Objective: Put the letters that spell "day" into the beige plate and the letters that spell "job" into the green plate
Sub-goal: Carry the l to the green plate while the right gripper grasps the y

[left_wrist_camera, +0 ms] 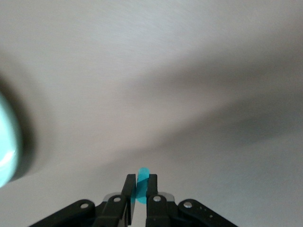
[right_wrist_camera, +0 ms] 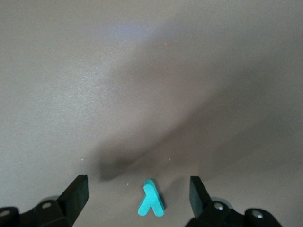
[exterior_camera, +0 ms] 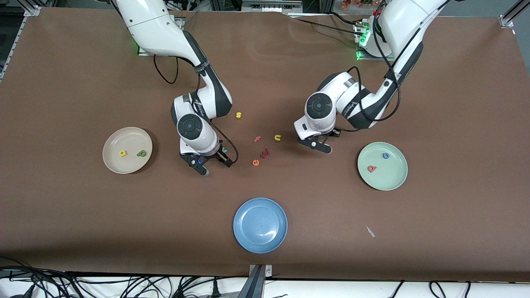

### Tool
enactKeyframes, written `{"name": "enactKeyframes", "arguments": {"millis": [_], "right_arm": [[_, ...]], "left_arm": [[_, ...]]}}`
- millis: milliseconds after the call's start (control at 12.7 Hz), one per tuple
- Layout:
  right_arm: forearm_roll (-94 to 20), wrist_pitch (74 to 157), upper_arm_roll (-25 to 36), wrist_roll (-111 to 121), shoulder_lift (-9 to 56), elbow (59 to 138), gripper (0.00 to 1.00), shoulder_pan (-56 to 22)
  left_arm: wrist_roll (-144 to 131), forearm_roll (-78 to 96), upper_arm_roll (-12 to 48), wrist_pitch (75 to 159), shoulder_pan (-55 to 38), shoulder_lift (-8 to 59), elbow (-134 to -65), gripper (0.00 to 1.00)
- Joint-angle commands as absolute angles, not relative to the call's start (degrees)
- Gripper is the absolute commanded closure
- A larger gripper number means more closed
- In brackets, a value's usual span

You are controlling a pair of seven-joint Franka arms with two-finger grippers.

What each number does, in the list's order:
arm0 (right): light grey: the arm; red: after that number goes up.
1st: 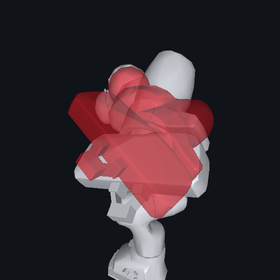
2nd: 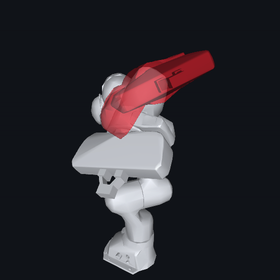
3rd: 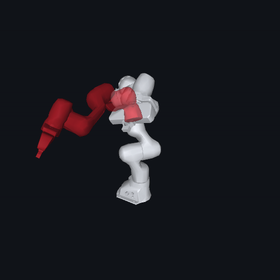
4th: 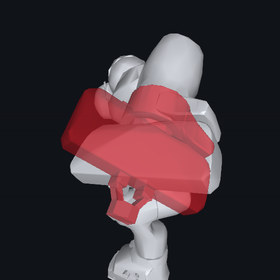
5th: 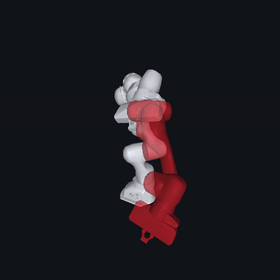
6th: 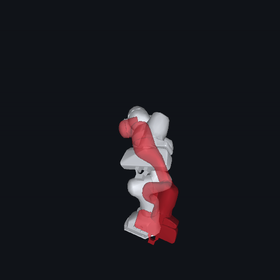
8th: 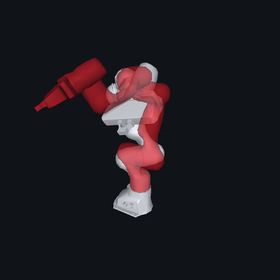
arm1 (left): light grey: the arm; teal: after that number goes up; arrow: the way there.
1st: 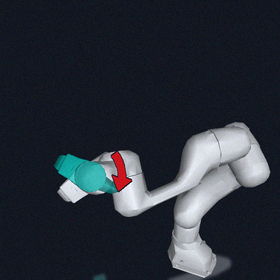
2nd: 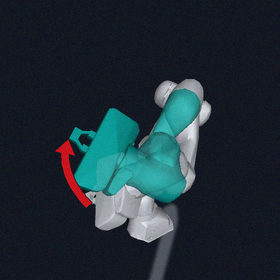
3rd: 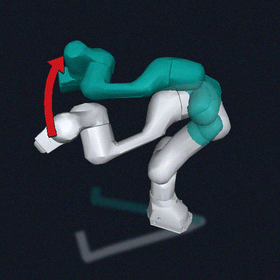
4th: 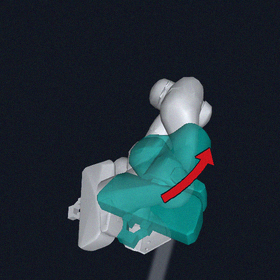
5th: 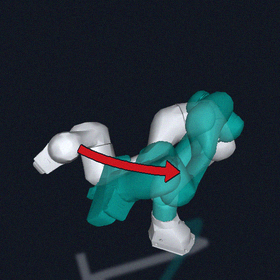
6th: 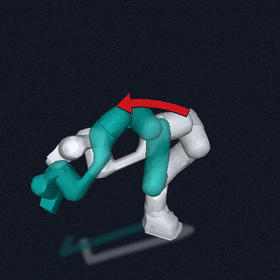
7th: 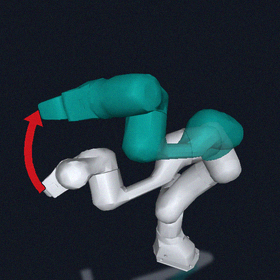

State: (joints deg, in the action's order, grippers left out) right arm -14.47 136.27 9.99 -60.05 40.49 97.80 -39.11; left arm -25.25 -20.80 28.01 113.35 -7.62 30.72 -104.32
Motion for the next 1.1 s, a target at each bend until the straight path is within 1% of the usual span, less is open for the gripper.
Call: {"name": "enactKeyframes", "arguments": {"millis": [0,79,236,393,707,785,1021], "right_arm": [[-15.73,136.32,9.49,-60.29,41.22,97.56,0.09,-39.64],[-15.73,136.32,9.49,-60.29,41.22,97.65,0.10,-39.64],[-15.73,136.32,9.41,-60.29,41.22,98.00,0.16,-39.73],[-15.73,136.32,9.40,-60.21,41.22,98.09,0.25,-39.73],[-16.95,136.32,9.40,-60.21,41.13,98.09,0.49,-39.64],[-18.18,136.32,9.40,-60.12,41.05,98.09,0.51,-39.64],[-18.28,135.88,9.40,-60.12,40.96,98.09,0.53,-39.73]], "left_arm": [[-21.99,-22.76,28.04,107.42,-5.02,29.71,-100.74,1.00],[-19.62,-22.85,27.95,106.62,-3.36,29.71,-100.29,1.00],[-13.57,-22.94,27.95,106.61,0.77,29.62,-99.23,1.00],[-9.25,-23.90,27.60,106.79,3.07,30.14,-98.09,1.00],[-7.73,-36.00,27.60,107.40,6.06,32.60,-98.00,1.00],[-7.73,-37.95,27.60,107.66,6.93,33.56,-97.91,1.00],[-4.50,-38.50,27.60,114.41,11.94,37.07,-97.91,1.00]]}}
